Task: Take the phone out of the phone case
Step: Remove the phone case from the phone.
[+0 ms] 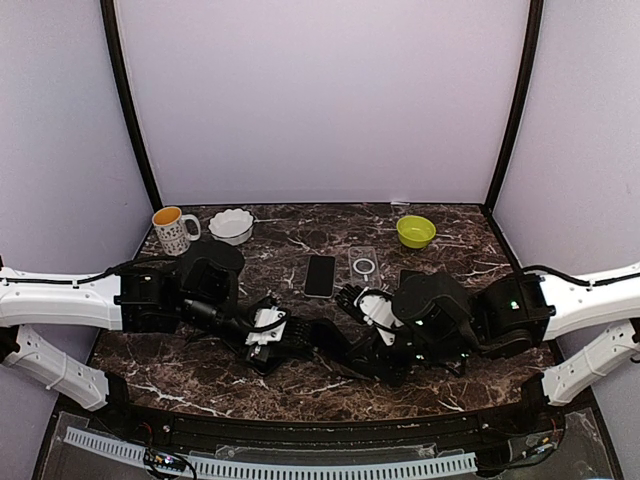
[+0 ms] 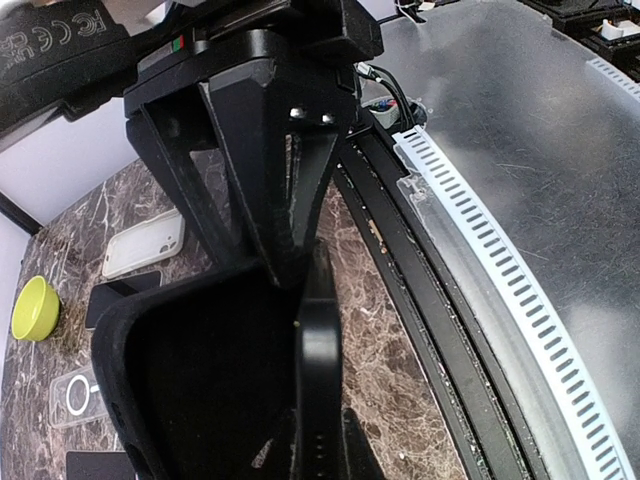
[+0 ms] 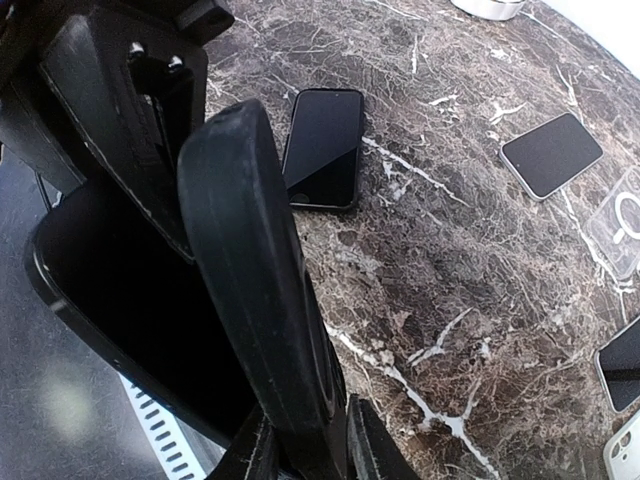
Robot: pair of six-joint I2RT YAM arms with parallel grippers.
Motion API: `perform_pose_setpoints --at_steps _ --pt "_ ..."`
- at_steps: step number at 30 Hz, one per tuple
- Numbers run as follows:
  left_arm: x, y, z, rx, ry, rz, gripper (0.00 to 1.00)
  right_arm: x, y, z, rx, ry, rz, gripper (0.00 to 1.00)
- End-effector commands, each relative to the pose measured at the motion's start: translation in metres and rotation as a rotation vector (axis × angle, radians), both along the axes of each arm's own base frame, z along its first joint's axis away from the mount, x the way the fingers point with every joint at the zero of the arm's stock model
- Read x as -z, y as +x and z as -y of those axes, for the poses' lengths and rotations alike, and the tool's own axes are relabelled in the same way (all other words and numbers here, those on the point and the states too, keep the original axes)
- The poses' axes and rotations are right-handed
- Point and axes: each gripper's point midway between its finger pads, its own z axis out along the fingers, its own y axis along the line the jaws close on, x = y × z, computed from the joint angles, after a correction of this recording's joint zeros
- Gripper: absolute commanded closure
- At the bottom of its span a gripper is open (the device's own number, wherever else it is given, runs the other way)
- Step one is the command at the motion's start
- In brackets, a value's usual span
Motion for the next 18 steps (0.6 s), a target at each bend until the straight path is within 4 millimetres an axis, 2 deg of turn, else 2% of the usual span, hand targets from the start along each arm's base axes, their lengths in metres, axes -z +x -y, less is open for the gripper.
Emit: perform_pose_setpoints --at_steps 1,10,18 --pt "-0.0711 0.0354 0.0143 -0.108 -0.242 0.129 1.0 0.0161 -0.0354 0.0045 -0.104 -0.022 -0.109 0.76" --pt "-0.0743 0.0385 0.0146 -0.112 -0.248 0.136 1.0 0.0226 -0.0397 0.0058 -0.109 -0.019 -0.128 0.8" --pt "-0.0761 0.0424 0.0152 -0.12 -0.245 0.143 1.0 0.0204 -0.0412 0.0083 -0.106 0.003 -0.134 0.91"
